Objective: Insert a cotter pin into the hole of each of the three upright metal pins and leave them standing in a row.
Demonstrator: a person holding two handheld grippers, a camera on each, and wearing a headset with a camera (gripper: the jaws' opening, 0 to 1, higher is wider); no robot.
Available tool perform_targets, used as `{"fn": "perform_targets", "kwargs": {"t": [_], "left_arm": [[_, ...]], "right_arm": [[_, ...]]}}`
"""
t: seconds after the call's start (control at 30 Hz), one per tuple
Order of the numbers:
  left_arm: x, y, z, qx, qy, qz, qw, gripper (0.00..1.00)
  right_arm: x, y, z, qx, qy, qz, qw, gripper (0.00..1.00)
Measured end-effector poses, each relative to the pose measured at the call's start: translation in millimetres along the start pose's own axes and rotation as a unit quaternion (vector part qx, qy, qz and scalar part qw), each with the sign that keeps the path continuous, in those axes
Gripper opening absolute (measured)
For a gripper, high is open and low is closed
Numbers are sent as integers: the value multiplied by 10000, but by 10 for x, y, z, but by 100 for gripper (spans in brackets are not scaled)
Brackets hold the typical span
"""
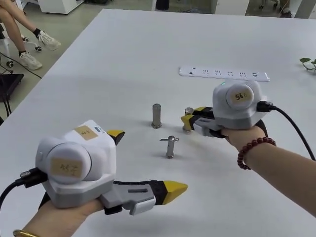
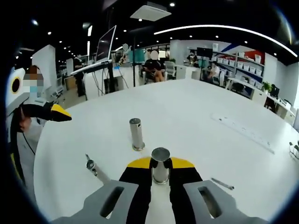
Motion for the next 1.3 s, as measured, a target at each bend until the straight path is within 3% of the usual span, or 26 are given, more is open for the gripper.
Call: {"fn": "perform_targets", "kwargs": {"t": [0.6,0.73,0.87,1.0,1.3], "left_arm": [[40,-18,128,-13,123,108,9999,99],[62,-24,156,-17,141,106,9998,97],[71,7,190,160,130,282,9994,95],[78,-14,215,56,175,182,9997,95],[98,-63,269,91,240,205,9995,94]], "right_arm": [[-242,-287,518,18,-254,-414,9988,8],[-317,-336,598,-11,-217,-487,9986,8],[-397,-375,665,-29,-243,-477,9986,8],[-464,-414,733,-26,-279,-526,9982,8],[-610,-523,839,-31,-397,-681,9969,8]]}}
Point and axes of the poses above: the centre of the closed fingertips' face, and the gripper's own axes: z roughly backward along the fingers, x roughly to its right, y roughly out of its top, the point moved 6 cm from there along z, roughly backward along the fingers, and after that the axes turned 3 degrees about -x, right-handed, at the moved point
